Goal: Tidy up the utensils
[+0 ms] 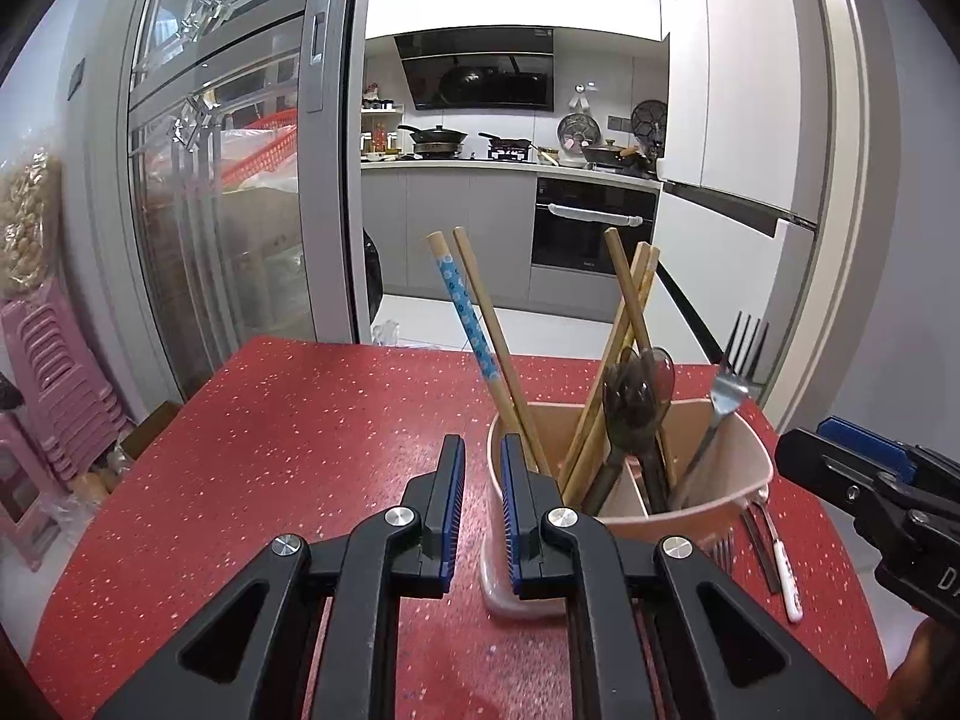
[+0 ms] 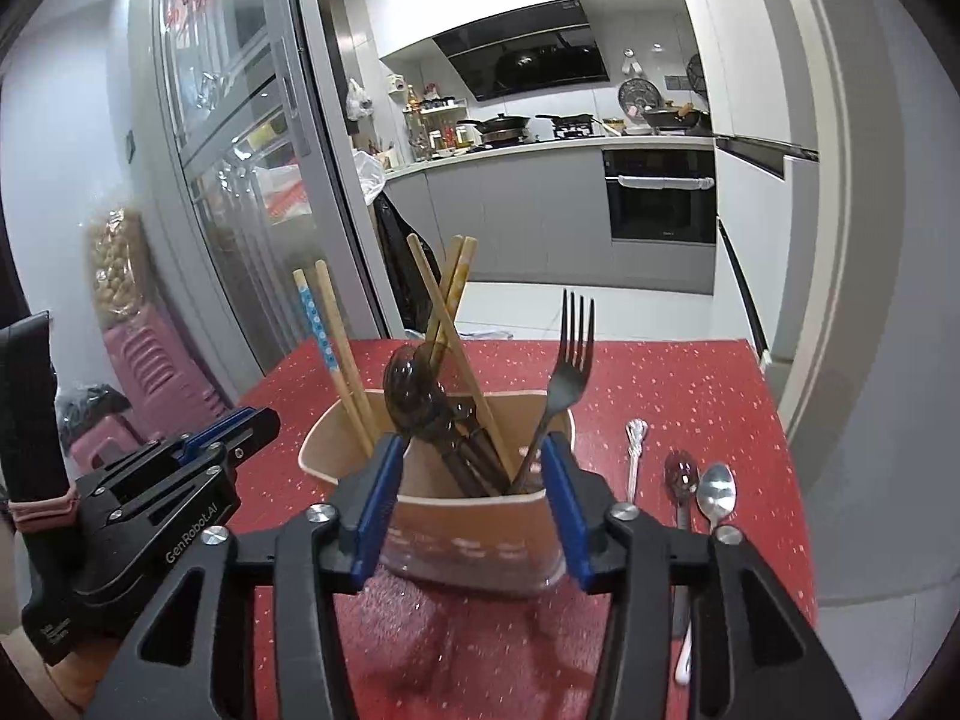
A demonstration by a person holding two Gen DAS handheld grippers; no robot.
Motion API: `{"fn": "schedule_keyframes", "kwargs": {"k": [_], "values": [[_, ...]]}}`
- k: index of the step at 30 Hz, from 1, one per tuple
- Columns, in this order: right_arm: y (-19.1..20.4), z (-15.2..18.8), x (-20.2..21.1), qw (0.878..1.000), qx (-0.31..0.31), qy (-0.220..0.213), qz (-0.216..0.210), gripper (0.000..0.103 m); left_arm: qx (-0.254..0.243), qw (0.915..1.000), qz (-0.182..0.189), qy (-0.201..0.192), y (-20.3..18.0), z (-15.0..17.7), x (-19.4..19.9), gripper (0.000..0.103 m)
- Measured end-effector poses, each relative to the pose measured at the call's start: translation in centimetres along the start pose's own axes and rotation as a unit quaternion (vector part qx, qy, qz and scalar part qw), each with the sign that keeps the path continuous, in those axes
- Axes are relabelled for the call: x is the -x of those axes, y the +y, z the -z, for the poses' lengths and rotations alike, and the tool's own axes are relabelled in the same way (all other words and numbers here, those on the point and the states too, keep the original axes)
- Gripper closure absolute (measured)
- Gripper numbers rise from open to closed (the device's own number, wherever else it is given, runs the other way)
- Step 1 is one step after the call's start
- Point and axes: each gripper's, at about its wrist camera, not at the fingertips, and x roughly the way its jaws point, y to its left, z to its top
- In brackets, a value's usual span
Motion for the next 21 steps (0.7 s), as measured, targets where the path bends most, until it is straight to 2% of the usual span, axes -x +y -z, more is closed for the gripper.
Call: {"fn": "schedule_keyframes", "kwargs": {"k": [4,6,7,9,11,16,18,21], "values": [[0.4,0.6,0.9,1.000,-0.004,0.007,0.018,0.041,0.001,1.0000,0.001,-0.001,0.2,0.5,1.0,0.065],[0.6,0.9,1.6,1.000,-0.005,0.005,0.028,0.037,0.004,1.0000,-0.001,-0.002,0.5,0.7,1.7,0.016],[0.7,1.1,2.0,0.999,-0.006,0.003,0.032,0.035,0.008,0.9999,-0.008,-0.006,0.6,0.7,2.0,0.000],[0.8,1.3,2.7,0.999,-0.003,0.001,0.046,0.031,0.008,0.9996,-0.012,-0.024,0.7,0.8,3.1,0.000],[0.9,1.4,3.4,0.998,-0.001,-0.006,0.058,0.022,0.005,0.9998,-0.005,-0.020,0.7,0.8,3.6,0.000],[1.0,1.6,4.9,0.996,0.005,-0.018,0.092,0.013,-0.001,0.9998,-0.001,-0.019,0.9,1.1,5.0,0.000],[1.2,1.7,5.3,0.995,0.009,-0.023,0.098,0.000,0.001,0.9998,-0.004,-0.017,1.0,1.3,5.3,0.000],[1.3,2.0,6.1,0.993,0.012,-0.037,0.115,0.000,0.004,0.9998,-0.011,-0.014,1.2,1.5,5.6,0.000]]}}
